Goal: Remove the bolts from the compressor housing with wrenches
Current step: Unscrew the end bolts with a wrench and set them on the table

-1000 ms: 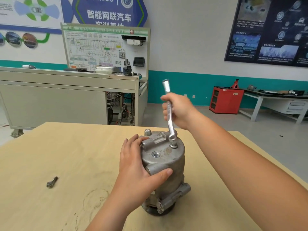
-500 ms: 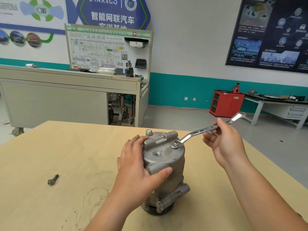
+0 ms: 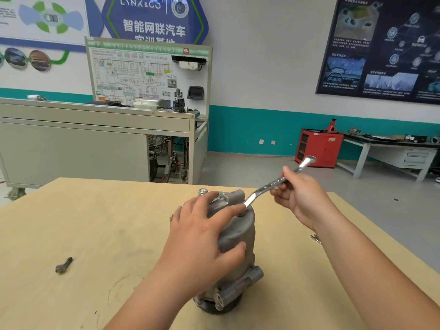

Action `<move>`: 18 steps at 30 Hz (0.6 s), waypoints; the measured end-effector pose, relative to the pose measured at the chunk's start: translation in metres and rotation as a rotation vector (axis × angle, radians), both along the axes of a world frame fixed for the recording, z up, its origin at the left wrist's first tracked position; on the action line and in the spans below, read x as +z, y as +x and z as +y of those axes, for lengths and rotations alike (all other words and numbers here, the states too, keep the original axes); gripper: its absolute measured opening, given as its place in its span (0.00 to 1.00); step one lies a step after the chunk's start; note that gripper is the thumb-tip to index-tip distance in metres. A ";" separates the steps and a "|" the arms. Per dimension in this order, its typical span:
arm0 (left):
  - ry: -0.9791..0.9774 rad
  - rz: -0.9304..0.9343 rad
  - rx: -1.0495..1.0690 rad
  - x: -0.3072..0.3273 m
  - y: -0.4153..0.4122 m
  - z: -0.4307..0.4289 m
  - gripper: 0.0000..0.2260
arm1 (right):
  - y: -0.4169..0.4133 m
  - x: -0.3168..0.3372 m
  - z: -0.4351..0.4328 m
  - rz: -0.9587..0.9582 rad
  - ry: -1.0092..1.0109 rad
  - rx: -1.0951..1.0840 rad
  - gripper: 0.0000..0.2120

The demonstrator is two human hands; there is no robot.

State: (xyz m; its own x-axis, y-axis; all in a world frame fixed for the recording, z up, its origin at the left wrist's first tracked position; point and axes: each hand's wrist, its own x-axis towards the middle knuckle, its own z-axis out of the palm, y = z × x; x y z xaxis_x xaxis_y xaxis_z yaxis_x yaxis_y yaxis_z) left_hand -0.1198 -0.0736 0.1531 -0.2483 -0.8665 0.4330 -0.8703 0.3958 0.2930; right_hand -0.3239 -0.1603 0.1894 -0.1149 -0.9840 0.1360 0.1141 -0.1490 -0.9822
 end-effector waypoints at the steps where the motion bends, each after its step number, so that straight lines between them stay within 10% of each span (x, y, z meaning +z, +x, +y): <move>1: -0.012 -0.013 0.008 0.001 0.000 0.000 0.28 | 0.002 0.005 -0.006 0.036 0.025 0.032 0.13; 18: -0.124 -0.083 0.009 0.001 -0.002 -0.001 0.35 | 0.153 0.064 -0.017 0.641 0.052 0.246 0.10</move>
State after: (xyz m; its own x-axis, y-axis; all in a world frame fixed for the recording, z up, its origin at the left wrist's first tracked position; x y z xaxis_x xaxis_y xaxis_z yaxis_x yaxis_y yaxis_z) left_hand -0.1219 -0.0750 0.1540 -0.2807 -0.8101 0.5147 -0.8932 0.4168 0.1690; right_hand -0.1706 -0.1773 0.2534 0.1997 -0.9783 0.0546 -0.4678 -0.1441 -0.8720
